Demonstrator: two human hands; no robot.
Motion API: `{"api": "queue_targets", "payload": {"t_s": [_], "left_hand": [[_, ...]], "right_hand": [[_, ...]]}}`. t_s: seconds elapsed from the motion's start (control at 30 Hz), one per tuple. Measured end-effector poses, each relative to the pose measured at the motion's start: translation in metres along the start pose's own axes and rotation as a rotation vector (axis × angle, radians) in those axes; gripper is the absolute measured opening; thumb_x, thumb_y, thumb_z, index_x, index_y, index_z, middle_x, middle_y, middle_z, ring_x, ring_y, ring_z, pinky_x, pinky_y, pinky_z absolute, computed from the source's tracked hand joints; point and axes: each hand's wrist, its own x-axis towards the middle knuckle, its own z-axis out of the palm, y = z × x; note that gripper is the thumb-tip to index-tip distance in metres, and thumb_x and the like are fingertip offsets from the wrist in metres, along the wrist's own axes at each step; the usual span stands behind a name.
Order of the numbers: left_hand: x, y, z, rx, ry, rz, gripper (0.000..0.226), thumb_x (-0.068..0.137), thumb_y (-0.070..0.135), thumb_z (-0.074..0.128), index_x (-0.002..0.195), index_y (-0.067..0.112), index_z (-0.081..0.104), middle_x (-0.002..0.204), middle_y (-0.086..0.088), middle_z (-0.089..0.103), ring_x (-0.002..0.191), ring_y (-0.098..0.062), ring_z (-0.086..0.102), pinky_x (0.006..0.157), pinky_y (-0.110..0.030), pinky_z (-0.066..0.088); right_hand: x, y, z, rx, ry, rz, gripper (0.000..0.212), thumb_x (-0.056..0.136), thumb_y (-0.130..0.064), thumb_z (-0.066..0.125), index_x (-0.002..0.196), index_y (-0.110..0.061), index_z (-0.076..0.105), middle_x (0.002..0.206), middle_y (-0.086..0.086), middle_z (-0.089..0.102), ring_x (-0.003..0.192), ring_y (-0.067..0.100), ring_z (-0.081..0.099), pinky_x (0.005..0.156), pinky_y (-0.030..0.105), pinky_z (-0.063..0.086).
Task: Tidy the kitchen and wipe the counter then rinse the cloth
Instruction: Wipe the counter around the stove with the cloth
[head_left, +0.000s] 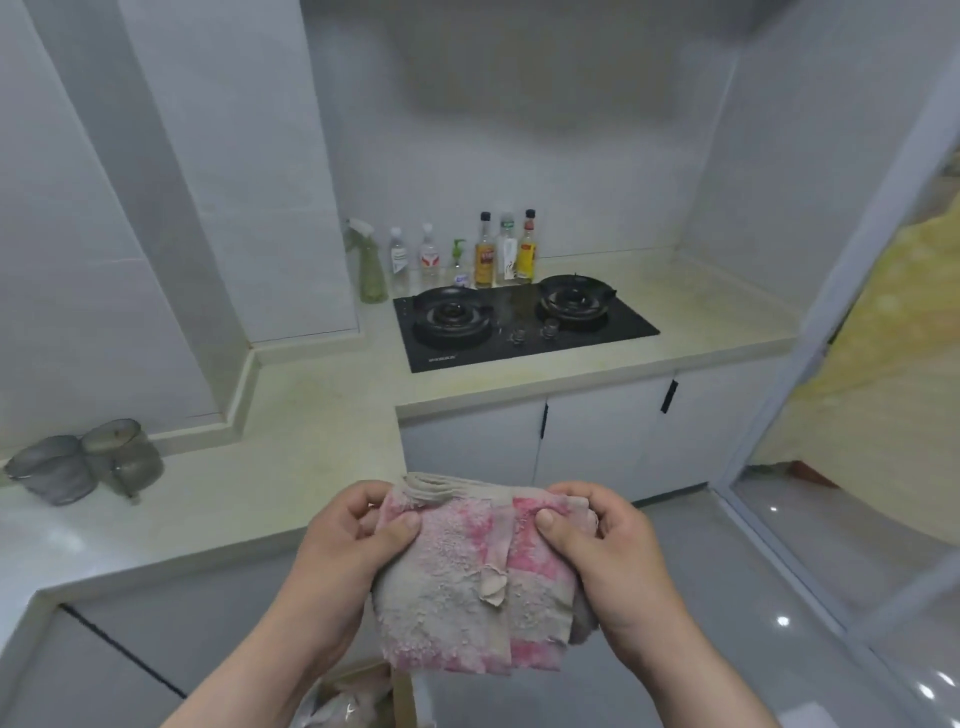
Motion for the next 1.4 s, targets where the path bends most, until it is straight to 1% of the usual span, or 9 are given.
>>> {"api": "queue_targets", "payload": {"t_s": [0.13, 0.2, 0.4, 0.6, 0.77, 0.9, 1.0, 1.2, 1.4], "left_hand": [[0.025, -0.006, 0.024, 0.069, -0.088, 0.015, 0.033, 0.061, 0.003, 0.084, 0.091, 0.008, 0.072, 0.088, -0.017, 0.075, 0.075, -0.023, 0.070, 0.063, -0.026, 0.057], [0.042, -0.009, 0.038, 0.081, -0.144, -0.008, 0.043, 0.054, 0.020, 0.088, 0.095, 0.011, 0.076, 0.095, -0.019, 0.074, 0.082, -0.026, 0.072, 0.067, -0.028, 0.058], [0.116, -0.036, 0.076, 0.072, -0.185, -0.064, 0.072, 0.031, 0.054, 0.094, 0.090, 0.015, 0.076, 0.089, -0.020, 0.074, 0.076, -0.025, 0.071, 0.066, -0.030, 0.059], [0.215, -0.054, 0.108, 0.087, -0.217, -0.221, 0.023, 0.068, 0.017, 0.083, 0.088, 0.009, 0.075, 0.093, -0.023, 0.073, 0.075, -0.025, 0.066, 0.061, -0.028, 0.054], [0.293, -0.050, 0.142, 0.113, -0.252, -0.245, 0.009, 0.077, 0.015, 0.080, 0.086, 0.016, 0.077, 0.089, -0.020, 0.074, 0.072, -0.028, 0.066, 0.065, -0.034, 0.051], [0.338, -0.048, 0.169, 0.153, -0.308, -0.223, 0.032, 0.065, 0.035, 0.084, 0.091, 0.019, 0.076, 0.091, -0.021, 0.073, 0.075, -0.030, 0.062, 0.071, -0.043, 0.042], [0.362, -0.055, 0.188, 0.144, -0.320, -0.216, 0.010, 0.082, 0.014, 0.073, 0.086, 0.022, 0.077, 0.088, -0.015, 0.075, 0.070, -0.026, 0.066, 0.062, -0.036, 0.048], [0.394, -0.073, 0.240, 0.156, -0.311, -0.231, 0.018, 0.089, -0.003, 0.060, 0.101, 0.006, 0.070, 0.091, -0.017, 0.075, 0.069, -0.023, 0.068, 0.054, -0.031, 0.053], [0.431, -0.096, 0.319, 0.218, -0.346, -0.201, 0.015, 0.084, 0.005, 0.072, 0.090, 0.018, 0.076, 0.089, -0.029, 0.069, 0.067, -0.025, 0.060, 0.054, -0.027, 0.042]], "right_hand": [[0.013, 0.000, -0.025, 0.029, 0.100, -0.027, 0.017, 0.077, -0.004, 0.080, 0.088, -0.013, 0.071, 0.077, -0.001, 0.074, 0.069, 0.008, 0.067, 0.060, 0.020, 0.052], [0.024, 0.003, -0.037, 0.025, 0.127, 0.000, 0.016, 0.082, 0.004, 0.073, 0.089, -0.011, 0.071, 0.076, 0.000, 0.074, 0.067, 0.008, 0.067, 0.058, 0.021, 0.052], [0.084, 0.006, -0.072, -0.055, 0.208, 0.085, 0.017, 0.073, -0.018, 0.079, 0.089, -0.020, 0.074, 0.088, 0.006, 0.075, 0.079, 0.021, 0.071, 0.074, 0.040, 0.059], [0.183, -0.001, -0.096, -0.108, 0.255, 0.194, 0.017, 0.081, -0.002, 0.075, 0.091, -0.016, 0.074, 0.089, 0.009, 0.076, 0.079, 0.024, 0.071, 0.076, 0.044, 0.058], [0.253, -0.011, -0.111, -0.123, 0.314, 0.213, 0.017, 0.083, -0.004, 0.074, 0.090, -0.018, 0.075, 0.085, 0.008, 0.075, 0.073, 0.019, 0.069, 0.064, 0.033, 0.056], [0.291, -0.018, -0.131, -0.139, 0.338, 0.204, 0.016, 0.083, -0.007, 0.074, 0.091, -0.021, 0.075, 0.093, 0.007, 0.075, 0.086, 0.029, 0.071, 0.074, 0.041, 0.060], [0.313, -0.023, -0.146, -0.146, 0.348, 0.213, 0.019, 0.083, -0.005, 0.074, 0.087, -0.024, 0.076, 0.092, 0.008, 0.075, 0.084, 0.026, 0.070, 0.080, 0.046, 0.057], [0.354, -0.022, -0.192, -0.141, 0.371, 0.243, 0.020, 0.083, -0.005, 0.073, 0.088, -0.023, 0.075, 0.085, 0.003, 0.074, 0.074, 0.020, 0.070, 0.071, 0.038, 0.059], [0.401, -0.017, -0.275, -0.124, 0.368, 0.254, 0.021, 0.084, 0.001, 0.070, 0.092, -0.019, 0.073, 0.080, -0.003, 0.075, 0.069, 0.010, 0.068, 0.059, 0.021, 0.053]]}}
